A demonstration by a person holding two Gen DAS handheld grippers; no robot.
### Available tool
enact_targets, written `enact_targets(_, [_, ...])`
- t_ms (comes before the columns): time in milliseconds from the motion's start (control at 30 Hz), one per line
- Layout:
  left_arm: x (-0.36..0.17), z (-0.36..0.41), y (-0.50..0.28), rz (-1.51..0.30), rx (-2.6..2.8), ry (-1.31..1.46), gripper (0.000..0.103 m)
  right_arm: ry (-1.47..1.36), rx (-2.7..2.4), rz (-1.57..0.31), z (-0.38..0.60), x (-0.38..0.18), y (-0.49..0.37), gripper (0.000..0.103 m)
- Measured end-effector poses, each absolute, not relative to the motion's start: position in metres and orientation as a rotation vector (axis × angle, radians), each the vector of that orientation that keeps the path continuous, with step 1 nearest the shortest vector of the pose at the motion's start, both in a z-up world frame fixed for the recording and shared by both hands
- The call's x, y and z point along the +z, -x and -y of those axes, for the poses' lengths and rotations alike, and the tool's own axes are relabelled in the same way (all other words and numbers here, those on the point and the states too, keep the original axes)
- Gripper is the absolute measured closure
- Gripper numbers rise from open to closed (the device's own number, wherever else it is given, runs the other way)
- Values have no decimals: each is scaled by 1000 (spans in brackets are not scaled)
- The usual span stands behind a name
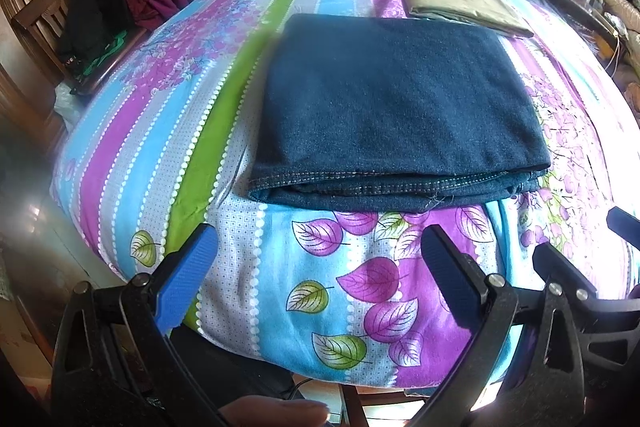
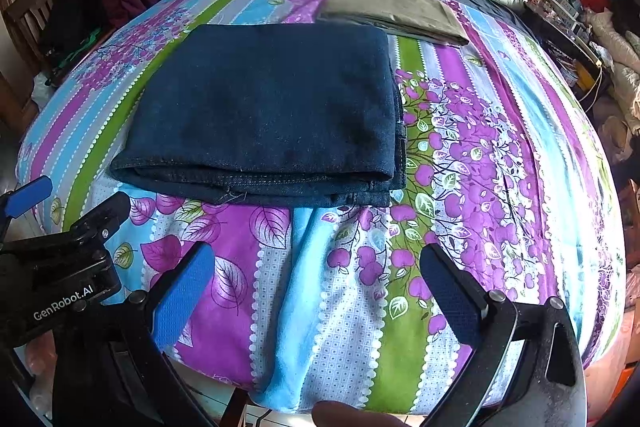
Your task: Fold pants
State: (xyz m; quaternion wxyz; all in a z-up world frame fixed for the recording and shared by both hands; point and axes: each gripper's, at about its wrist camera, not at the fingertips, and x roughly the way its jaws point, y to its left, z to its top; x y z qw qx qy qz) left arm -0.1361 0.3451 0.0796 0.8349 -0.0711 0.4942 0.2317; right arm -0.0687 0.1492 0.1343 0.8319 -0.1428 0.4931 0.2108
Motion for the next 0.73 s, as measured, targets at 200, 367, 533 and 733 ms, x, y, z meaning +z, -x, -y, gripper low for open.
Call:
enact_targets(200, [77, -344, 135, -1052, 489, 131, 2, 322, 444, -1032, -151, 133, 69, 0])
enact_targets(367, [77, -346, 137, -1041, 465, 162, 2, 288, 433, -969, -145, 137, 70, 0])
enact_targets(533, [76, -349, 140, -1020, 493, 156, 2, 275, 429, -967, -141, 137, 65, 0])
enact_targets(733, [75, -350, 141, -1015, 509, 144, 1, 299, 462, -963, -146, 137, 69, 0])
